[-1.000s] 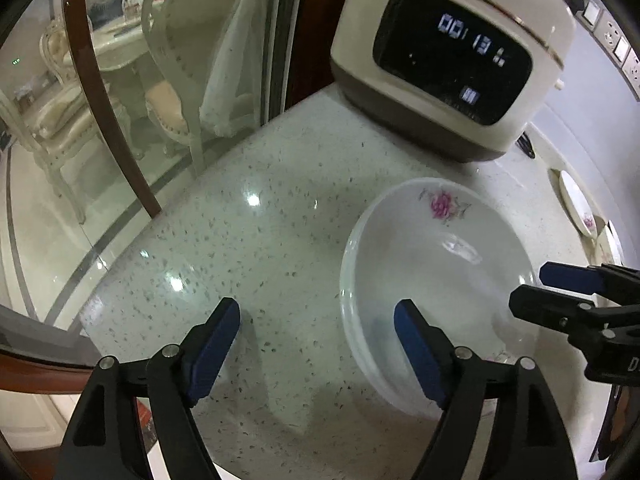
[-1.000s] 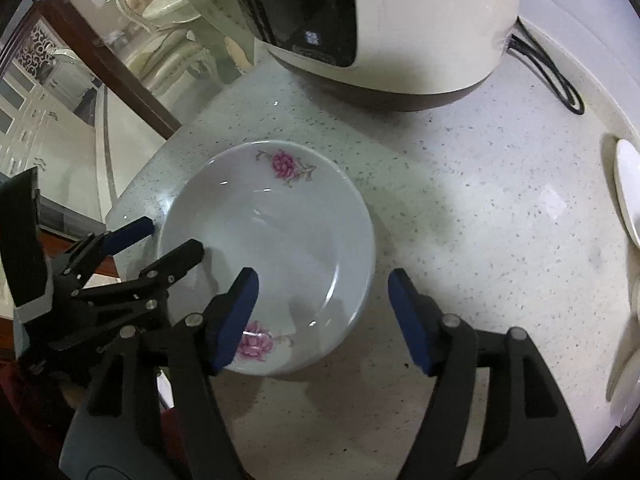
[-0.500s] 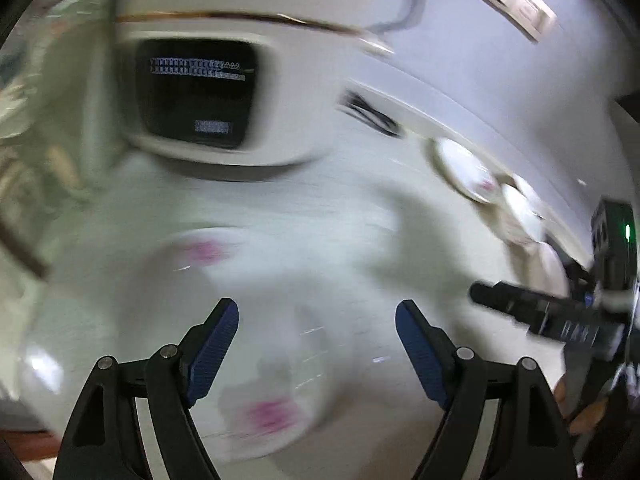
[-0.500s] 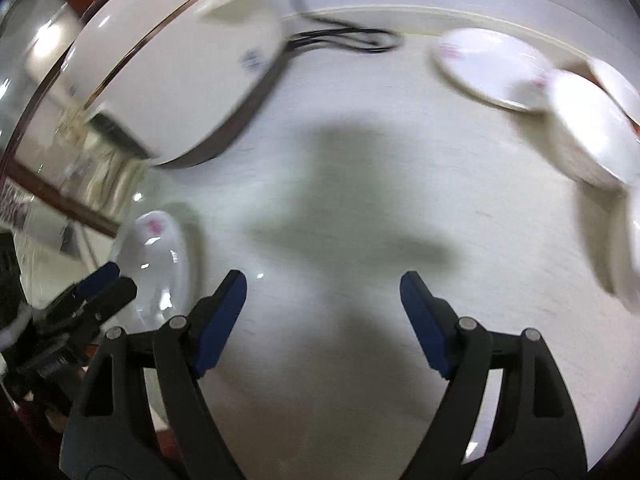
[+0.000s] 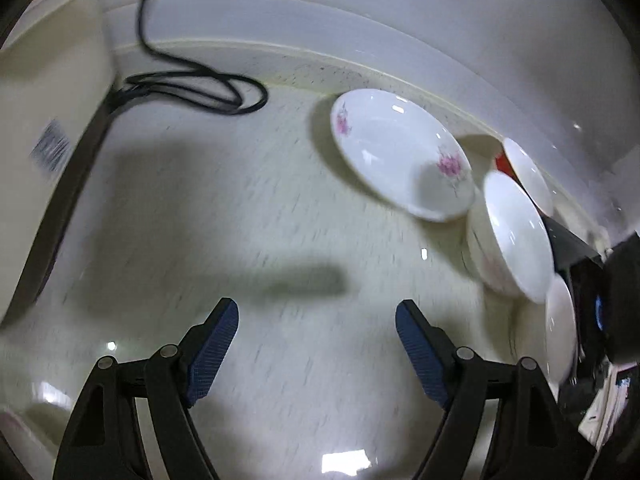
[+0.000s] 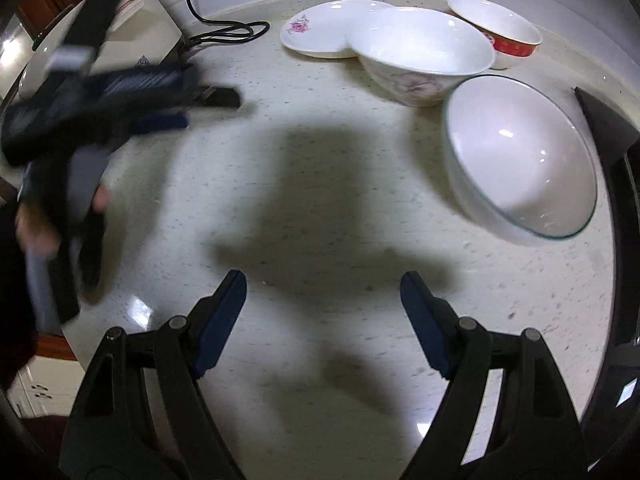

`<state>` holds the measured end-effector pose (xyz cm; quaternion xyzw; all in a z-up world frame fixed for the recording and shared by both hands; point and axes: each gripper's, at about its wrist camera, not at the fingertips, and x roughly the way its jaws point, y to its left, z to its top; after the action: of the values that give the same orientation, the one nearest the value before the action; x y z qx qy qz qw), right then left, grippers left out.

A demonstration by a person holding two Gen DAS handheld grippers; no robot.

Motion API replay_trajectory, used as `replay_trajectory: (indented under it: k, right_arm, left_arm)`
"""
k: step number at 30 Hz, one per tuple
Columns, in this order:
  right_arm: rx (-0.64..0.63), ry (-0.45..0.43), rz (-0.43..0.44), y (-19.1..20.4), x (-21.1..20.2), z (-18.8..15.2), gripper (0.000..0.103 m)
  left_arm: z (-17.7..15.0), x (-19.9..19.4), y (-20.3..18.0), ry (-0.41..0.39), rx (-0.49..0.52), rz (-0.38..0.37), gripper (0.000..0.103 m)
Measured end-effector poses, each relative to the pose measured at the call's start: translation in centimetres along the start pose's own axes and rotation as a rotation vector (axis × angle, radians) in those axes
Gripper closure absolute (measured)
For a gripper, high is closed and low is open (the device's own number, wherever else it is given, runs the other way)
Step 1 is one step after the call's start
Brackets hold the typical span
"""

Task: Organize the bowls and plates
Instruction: 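Move both open grippers back toward the remaining plates and bowls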

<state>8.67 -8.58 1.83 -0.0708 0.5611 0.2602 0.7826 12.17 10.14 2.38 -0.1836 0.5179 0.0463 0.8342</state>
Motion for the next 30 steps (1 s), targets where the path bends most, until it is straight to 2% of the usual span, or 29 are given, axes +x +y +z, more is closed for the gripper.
replay_trajectory:
  k: [6,8,10,13,17,20,24,25,28,30]
  right_arm:
    - [-0.045,0.020,-0.006,-1.0,0.5,-0.1,0.020]
    - [-0.053,0.027,-0.005,-1.4,1.0,0.0,0.015]
    - [-0.066,0.027,0.010,-1.8,1.4,0.1,0.010]
    - [-0.077,0.025,0.017,-2.1,1.9,0.4,0.008]
    - [-0.087,0.016,0.017,-2.5,2.3,0.4,0.005]
    - [-0.081,0.007,0.014,-2.7,2.5,0.5,0.001]
    - [-0.106,0.012,-0.006,-2.4,2.9,0.7,0.000]
    - [-0.120,0.016,-0.012,-2.3,3.0,0.6,0.000]
    - [-0.120,0.017,-0.006,-2.4,3.1,0.5,0.000]
    - [-0.110,0.013,-0.009,-2.5,3.0,0.6,0.000]
  left_arm:
    - [3.7,3.1,-0.7,0.004,-0.045,0.059,0.021]
    - [4.8,3.7,-0.9,-0.009,-0.052,0.071,0.021]
    - [5.6,4.6,-1.4,0.001,-0.031,0.162,0.021]
    - [6.2,5.2,-1.7,-0.021,0.006,0.218,0.021]
    - [5.9,4.7,-0.6,-0.020,-0.070,0.216,0.020]
    - [5.7,3.4,-0.1,-0.086,-0.144,0.161,0.021]
    - [6.7,4.0,0.1,-0.093,-0.146,0.203,0.020]
    - [7.0,4.0,0.3,-0.102,-0.147,0.197,0.020]
    - [7.5,2.9,0.6,-0.149,-0.169,0.245,0.020]
    - [7.4,2.2,0.6,-0.177,-0.217,0.162,0.020]
